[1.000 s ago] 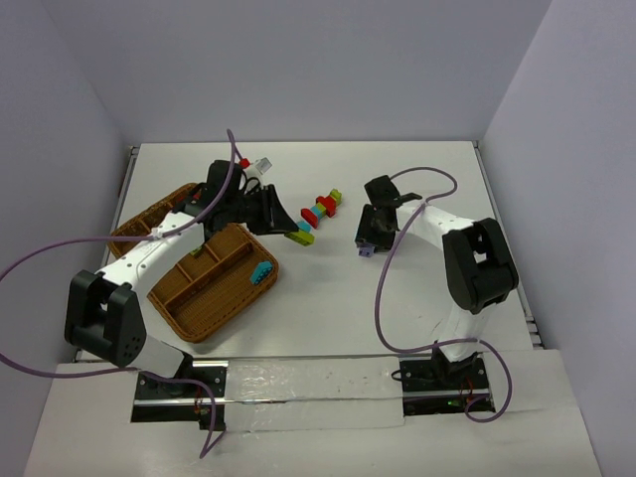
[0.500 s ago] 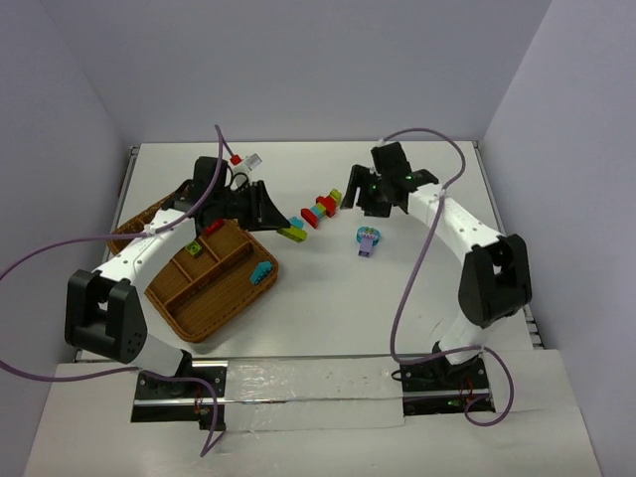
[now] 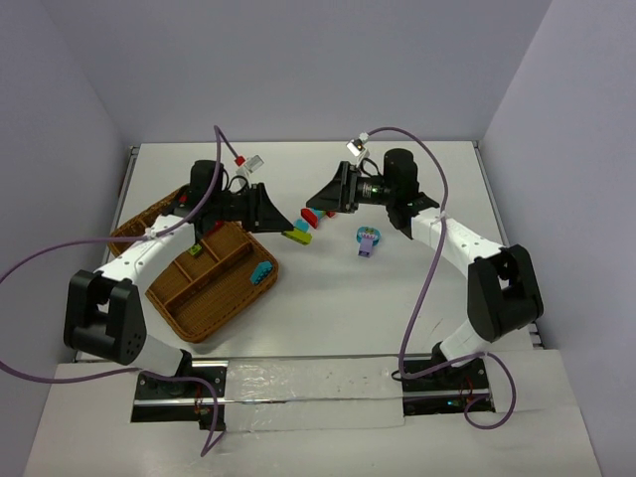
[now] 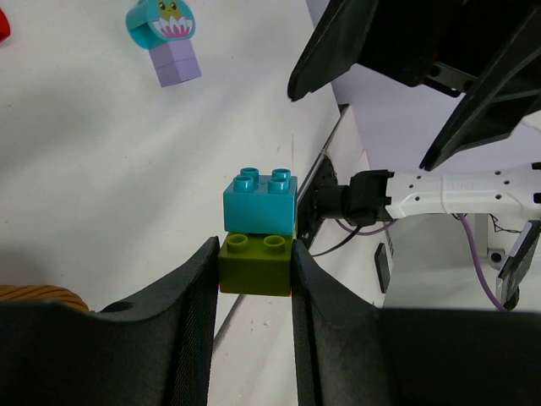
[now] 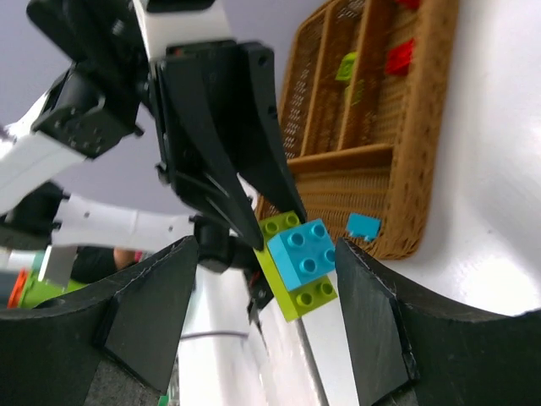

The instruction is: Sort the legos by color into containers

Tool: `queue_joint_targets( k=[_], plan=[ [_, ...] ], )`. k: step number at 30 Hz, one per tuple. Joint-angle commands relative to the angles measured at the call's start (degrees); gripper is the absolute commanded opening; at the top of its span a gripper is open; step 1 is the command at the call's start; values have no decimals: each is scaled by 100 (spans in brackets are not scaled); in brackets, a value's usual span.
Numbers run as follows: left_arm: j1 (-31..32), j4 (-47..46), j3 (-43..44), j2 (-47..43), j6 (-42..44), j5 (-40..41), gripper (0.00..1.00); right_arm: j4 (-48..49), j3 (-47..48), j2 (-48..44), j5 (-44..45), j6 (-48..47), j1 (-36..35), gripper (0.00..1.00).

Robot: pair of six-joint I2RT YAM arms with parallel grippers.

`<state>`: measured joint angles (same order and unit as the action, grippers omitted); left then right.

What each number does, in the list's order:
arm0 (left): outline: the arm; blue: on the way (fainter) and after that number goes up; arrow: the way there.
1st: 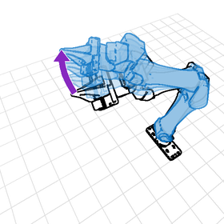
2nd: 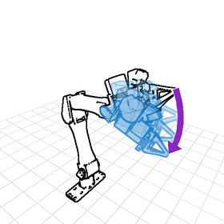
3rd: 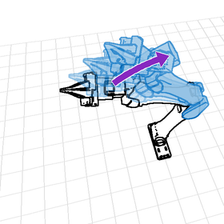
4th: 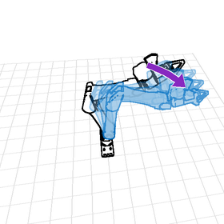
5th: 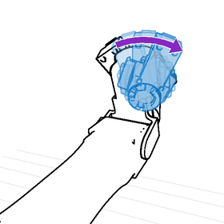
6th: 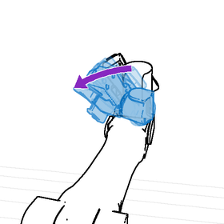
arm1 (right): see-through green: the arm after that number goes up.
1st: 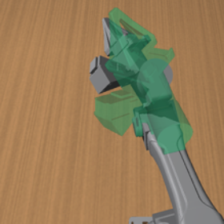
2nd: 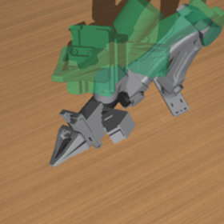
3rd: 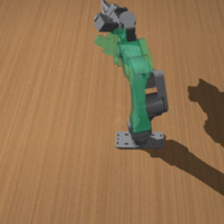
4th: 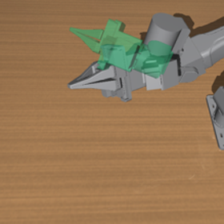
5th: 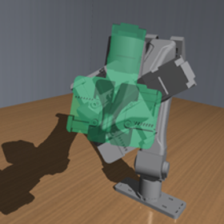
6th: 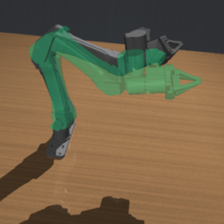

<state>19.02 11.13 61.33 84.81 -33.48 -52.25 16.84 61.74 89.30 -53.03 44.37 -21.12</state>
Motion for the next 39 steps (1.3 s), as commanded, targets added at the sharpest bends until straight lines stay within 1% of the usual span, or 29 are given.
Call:
queue_joint_targets(
  k=[1, 4, 8, 13, 15, 18, 24, 29, 32, 34, 36, 39],
  plan=[
    [-67, -493, -20, -366, 12, -459, 0, 713, 99, -25, -739, 55, -43, 73],
    [-93, -578, -42, -443, -57, -527, 0, 159, 255, 61, -823, -274, -69, 75],
    [-100, -610, 8, -488, -90, -541, 0, 7, 308, 219, -977, -339, -133, 76],
    [-100, -704, 33, -498, -185, -565, 0, -410, 567, 381, -1144, -589, -295, 76],
    [-109, -655, 82, -493, -159, -550, 0, -730, 728, 461, -1203, -787, -395, 75],
    [-109, -647, 99, -510, -159, -539, 0, -797, 794, 522, -1242, -851, -428, 70],
    [-109, -622, 98, -527, -154, -512, 0, -432, 708, 609, -1419, -510, -434, 46],
    [-120, -559, 130, -527, -115, -485, 0, -197, 647, 624, -1537, -322, -428, 34],
    [-126, -533, 169, -518, -105, -462, 0, -84, 611, 623, -1552, -245, -436, 23],
    [-126, -498, 177, -509, -79, -444, 0, -31, 594, 606, -1535, -192, -427, 10],
    [-135, -444, 177, -511, -42, -446, 0, 85, 556, 585, -1521, -95, -416, 6],
    [-138, -395, 177, -537, -12, -438, 0, 97, 485, 519, -1334, -72, -355, 2]
  ],
)
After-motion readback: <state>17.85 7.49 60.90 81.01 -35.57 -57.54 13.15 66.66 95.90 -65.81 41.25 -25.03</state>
